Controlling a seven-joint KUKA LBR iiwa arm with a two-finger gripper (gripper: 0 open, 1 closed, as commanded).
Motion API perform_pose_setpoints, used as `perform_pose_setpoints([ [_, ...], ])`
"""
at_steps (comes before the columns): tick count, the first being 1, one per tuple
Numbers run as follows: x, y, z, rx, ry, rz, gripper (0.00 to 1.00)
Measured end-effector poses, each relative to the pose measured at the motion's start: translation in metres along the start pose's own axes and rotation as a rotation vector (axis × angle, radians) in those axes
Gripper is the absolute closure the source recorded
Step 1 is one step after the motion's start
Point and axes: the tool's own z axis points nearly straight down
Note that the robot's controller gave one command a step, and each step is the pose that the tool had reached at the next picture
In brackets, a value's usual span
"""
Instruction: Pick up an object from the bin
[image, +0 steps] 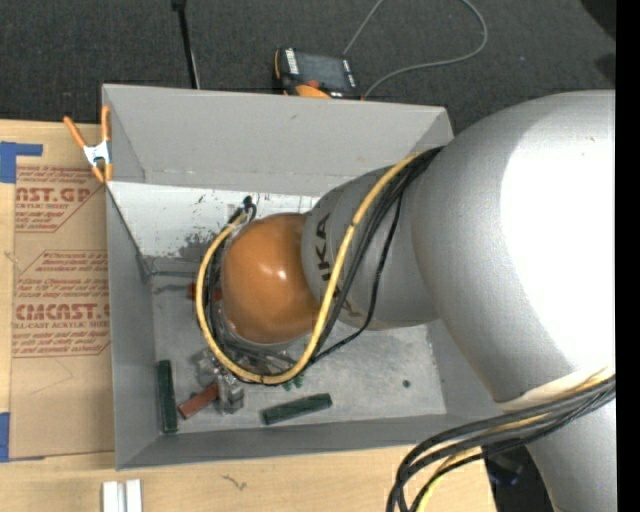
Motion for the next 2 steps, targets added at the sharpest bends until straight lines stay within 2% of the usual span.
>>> perform_pose_setpoints([
  [1,-0.007,-0.064,-0.116,0.005,-0.007,-0.003,1.0],
  [2,0.019,-0.088,-0.184,0.005,-0.006,0.028,1.0],
])
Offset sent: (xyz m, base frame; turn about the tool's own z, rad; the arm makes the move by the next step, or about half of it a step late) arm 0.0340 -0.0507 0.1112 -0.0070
